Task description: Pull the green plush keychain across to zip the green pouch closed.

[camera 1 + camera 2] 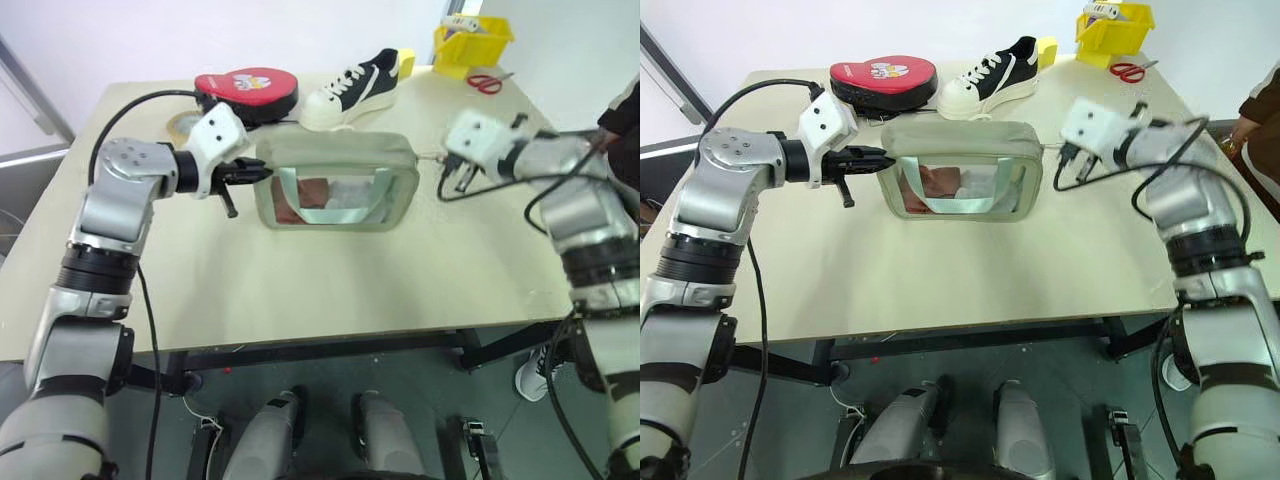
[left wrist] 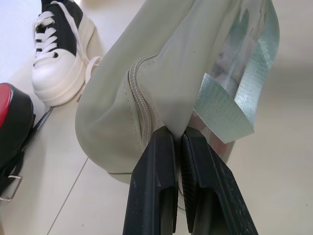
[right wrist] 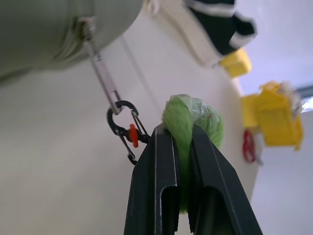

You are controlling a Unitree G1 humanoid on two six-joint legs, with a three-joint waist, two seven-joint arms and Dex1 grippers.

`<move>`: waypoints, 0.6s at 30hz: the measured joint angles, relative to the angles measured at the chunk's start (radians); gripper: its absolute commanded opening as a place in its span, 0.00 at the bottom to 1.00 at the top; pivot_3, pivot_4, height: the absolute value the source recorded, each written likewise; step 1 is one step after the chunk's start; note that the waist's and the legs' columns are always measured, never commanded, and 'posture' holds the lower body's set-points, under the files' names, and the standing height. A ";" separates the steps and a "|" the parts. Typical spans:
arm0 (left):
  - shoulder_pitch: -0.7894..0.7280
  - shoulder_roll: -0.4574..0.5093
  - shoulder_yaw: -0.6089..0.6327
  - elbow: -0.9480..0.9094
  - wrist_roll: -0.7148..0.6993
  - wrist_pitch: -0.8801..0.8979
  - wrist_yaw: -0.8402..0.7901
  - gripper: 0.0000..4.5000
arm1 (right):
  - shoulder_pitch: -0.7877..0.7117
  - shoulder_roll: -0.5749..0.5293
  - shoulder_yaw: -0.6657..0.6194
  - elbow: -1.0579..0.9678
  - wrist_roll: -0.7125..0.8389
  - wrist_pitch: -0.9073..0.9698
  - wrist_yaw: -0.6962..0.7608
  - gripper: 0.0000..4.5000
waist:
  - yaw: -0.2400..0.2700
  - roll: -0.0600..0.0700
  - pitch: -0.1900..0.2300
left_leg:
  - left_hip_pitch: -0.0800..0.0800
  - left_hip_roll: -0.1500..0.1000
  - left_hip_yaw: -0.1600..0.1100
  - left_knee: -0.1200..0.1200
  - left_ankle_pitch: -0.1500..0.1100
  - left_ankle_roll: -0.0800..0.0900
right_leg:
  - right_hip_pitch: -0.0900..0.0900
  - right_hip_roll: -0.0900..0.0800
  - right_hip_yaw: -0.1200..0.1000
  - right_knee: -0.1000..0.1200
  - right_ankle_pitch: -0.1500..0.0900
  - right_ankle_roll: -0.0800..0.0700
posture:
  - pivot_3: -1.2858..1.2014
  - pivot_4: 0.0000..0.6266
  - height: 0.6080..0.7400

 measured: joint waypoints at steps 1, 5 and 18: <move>0.000 -0.001 -0.001 0.000 0.000 0.000 0.000 0.00 | 0.028 0.017 -0.010 -0.003 0.002 0.003 -0.022 0.01 | 0.000 0.000 0.000 | 0.000 0.000 0.000 0.000 0.000 0.000 | 0.001 0.000 0.000 0.000 0.000 0.000 | 0.52 0.24 1.00; 0.000 -0.003 -0.004 0.001 0.000 0.001 0.000 0.00 | 0.141 0.153 -0.054 -0.008 0.059 0.064 -0.084 0.01 | -0.001 -0.001 0.000 | 0.002 0.000 -0.002 0.001 0.000 0.000 | 0.003 0.001 -0.001 0.000 0.000 0.000 | 0.52 0.24 1.00; 0.000 -0.003 -0.003 0.007 0.005 0.002 0.010 0.08 | 0.186 0.363 -0.226 -0.041 0.280 0.243 -0.136 0.08 | -0.008 -0.001 -0.001 | 0.002 0.000 -0.003 0.001 0.000 0.000 | 0.005 0.002 -0.003 0.000 0.000 0.000 | 0.52 0.24 1.00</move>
